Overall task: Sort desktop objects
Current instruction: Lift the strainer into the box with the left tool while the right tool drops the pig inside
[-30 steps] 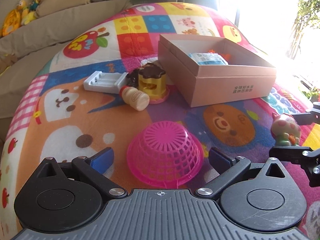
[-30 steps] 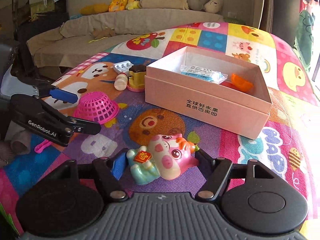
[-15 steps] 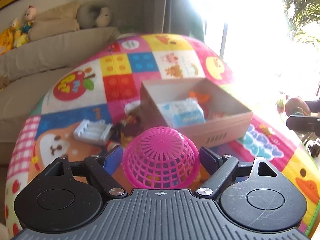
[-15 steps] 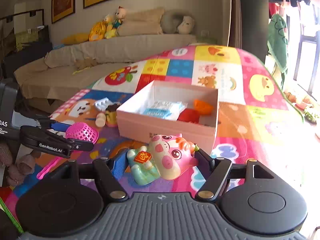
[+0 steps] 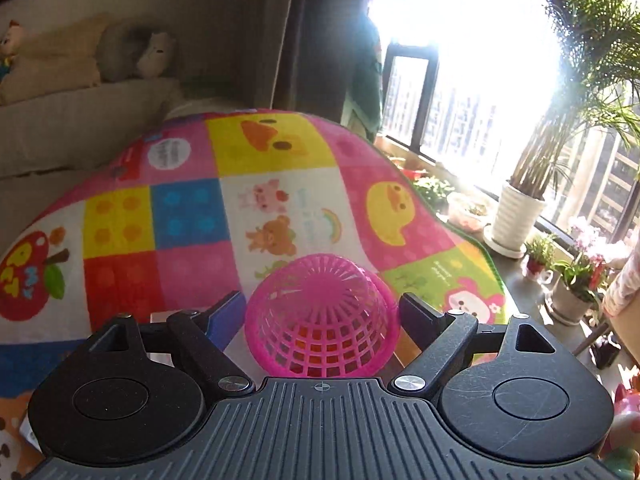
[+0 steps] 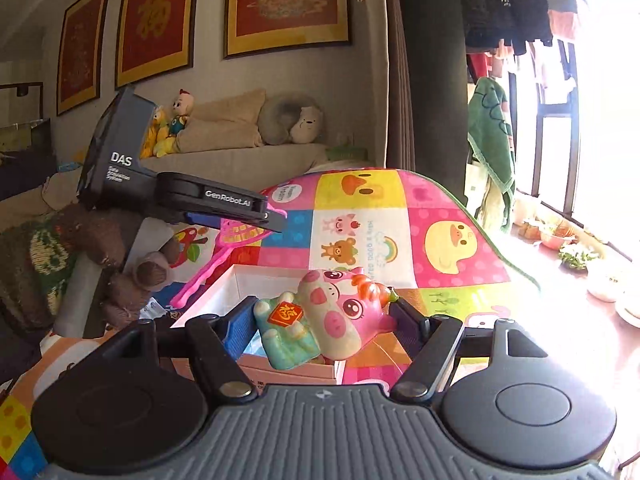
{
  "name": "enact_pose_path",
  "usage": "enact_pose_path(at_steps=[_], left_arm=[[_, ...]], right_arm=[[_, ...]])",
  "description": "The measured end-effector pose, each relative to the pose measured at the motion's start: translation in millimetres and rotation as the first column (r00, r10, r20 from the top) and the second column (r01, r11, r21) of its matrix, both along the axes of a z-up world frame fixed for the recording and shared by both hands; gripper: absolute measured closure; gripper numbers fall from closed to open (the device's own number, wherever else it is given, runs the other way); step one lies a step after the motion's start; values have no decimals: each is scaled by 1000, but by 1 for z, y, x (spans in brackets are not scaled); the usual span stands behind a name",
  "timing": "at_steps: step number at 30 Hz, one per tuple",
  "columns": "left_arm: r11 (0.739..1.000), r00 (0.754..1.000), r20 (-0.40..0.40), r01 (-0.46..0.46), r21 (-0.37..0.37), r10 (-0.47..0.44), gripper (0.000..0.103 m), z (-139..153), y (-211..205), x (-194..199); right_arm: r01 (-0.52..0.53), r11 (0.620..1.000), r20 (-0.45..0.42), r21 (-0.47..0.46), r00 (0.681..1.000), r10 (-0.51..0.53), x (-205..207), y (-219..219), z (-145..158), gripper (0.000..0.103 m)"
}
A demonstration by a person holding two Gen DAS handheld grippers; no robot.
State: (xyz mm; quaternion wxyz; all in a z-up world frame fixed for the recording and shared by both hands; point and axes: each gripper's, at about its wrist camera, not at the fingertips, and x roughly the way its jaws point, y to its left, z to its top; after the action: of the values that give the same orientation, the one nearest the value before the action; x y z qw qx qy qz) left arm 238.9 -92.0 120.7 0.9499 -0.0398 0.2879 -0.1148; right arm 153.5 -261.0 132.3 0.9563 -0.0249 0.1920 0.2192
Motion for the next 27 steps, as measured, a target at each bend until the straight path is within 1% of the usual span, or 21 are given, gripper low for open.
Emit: enact_pose_path(at_steps=[2, 4, 6, 9, 13, 16, 18, 20, 23, 25, 27], left_arm=[[1000, 999, -48, 17, -25, -18, 8, -13, -1, 9], [999, 999, -53, 8, -41, -10, 7, -19, 5, 6], [999, 999, -49, -6, -53, 3, 7, -20, 18, -5], [998, 999, -22, -32, -56, 31, 5, -22, 41, -38], [997, 997, 23, -74, 13, 74, 3, -34, 69, -95], [992, 993, 23, -114, 56, 113, 3, -49, 90, -129], [988, 990, 14, -142, 60, 142, 3, -58, 102, -147], [985, 987, -3, -163, 56, 163, 2, -67, 112, -161], [985, 987, -28, -157, 66, 159, 2, -80, 117, -173], [986, 987, -33, -152, 69, 155, 2, -85, 118, -175], [987, 988, -37, -150, 51, 152, 2, -88, 120, -176]], right_arm=[[18, 1000, -28, -7, 999, -18, 5, -6, -9, 31], [36, 999, -46, -3, 998, -36, 9, -12, -16, 31], [47, 999, -58, 4, 997, -47, 11, -17, -22, 31], [61, 998, -82, 10, 995, -60, 15, -21, -31, 31], [58, 998, -102, 19, 993, -55, 21, -17, -36, 31], [32, 999, -112, 10, 993, -31, 30, -4, -35, 31], [21, 1000, -129, 2, 991, -20, 39, 7, -35, 31], [13, 1000, -164, 14, 986, -10, 49, 17, -34, 31], [-29, 998, -203, 50, 978, 38, 69, 40, -25, 31], [-54, 997, -210, 51, 976, 63, 86, 59, -16, 31], [-66, 997, -202, 36, 977, 72, 108, 86, -6, 31]])
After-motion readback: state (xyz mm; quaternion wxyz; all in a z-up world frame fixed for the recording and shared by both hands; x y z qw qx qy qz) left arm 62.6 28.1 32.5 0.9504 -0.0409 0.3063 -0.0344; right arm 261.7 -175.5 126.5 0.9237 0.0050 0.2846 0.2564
